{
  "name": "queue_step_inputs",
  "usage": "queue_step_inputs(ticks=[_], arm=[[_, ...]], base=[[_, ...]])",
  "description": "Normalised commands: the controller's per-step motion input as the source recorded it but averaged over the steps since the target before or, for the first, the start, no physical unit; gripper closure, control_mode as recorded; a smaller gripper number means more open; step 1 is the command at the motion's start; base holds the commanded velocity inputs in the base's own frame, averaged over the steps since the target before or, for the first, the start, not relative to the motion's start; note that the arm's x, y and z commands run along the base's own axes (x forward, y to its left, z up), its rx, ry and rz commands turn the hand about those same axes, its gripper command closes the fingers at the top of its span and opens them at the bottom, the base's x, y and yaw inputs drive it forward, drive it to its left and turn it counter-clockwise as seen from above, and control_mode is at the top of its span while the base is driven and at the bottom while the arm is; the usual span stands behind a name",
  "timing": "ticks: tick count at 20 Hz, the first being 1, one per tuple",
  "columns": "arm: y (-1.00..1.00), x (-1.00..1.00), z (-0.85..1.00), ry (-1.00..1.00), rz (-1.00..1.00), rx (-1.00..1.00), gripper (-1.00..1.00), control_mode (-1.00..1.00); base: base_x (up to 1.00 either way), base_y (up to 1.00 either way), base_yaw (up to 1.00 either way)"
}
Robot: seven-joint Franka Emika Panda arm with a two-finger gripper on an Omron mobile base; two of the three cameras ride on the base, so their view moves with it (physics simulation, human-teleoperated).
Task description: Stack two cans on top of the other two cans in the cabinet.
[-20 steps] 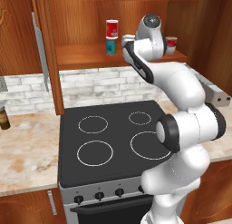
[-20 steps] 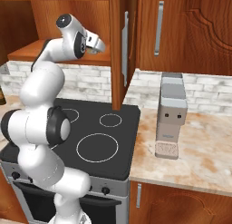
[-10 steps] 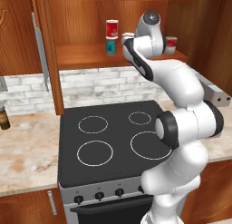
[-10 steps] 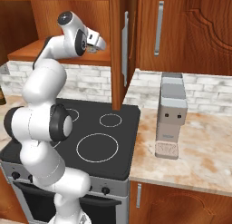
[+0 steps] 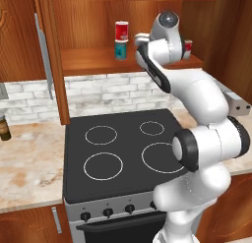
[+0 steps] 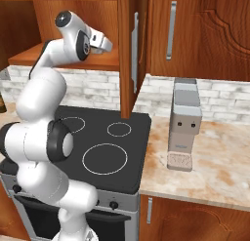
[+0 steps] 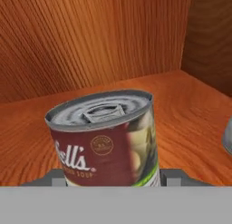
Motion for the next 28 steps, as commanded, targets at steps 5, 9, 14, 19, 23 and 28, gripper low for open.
queue_step_inputs(ticks=[5, 9, 14, 19, 23, 28], arm=[[-0.06, -0.13, 0.16, -0.19, -0.22, -0.11, 1.0, -1.0], [-0.12, 0.0, 0.33, -0.01, -0.25, -0.04, 1.0, -1.0], [-0.14, -0.06, 0.38, -0.05, -0.22, -0.04, 1.0, -1.0], [-0.18, -0.15, 0.35, -0.11, -0.17, -0.04, 1.0, -1.0], [-0.4, -0.08, 0.07, -0.07, -0.18, -0.04, 1.0, -1.0], [-0.36, -0.06, 0.02, -0.05, -0.15, -0.04, 1.0, -1.0]], base=[[0.0, 0.0, 0.0], [0.0, 0.0, 0.0], [0.0, 0.0, 0.0], [0.0, 0.0, 0.0], [0.0, 0.0, 0.0], [0.0, 0.0, 0.0]])
